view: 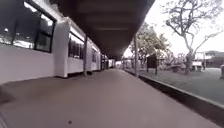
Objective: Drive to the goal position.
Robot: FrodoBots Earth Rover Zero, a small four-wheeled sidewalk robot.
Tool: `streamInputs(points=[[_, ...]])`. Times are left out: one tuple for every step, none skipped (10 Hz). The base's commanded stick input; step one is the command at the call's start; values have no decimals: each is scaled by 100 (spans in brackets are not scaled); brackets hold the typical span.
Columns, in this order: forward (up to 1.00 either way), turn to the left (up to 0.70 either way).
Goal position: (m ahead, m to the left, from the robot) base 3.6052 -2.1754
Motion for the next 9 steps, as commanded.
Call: streamInputs(points=[[69,6],[69,6],[69,6],[69,6],[69,6],[69,6],[69,6],[69,6],[69,6]])
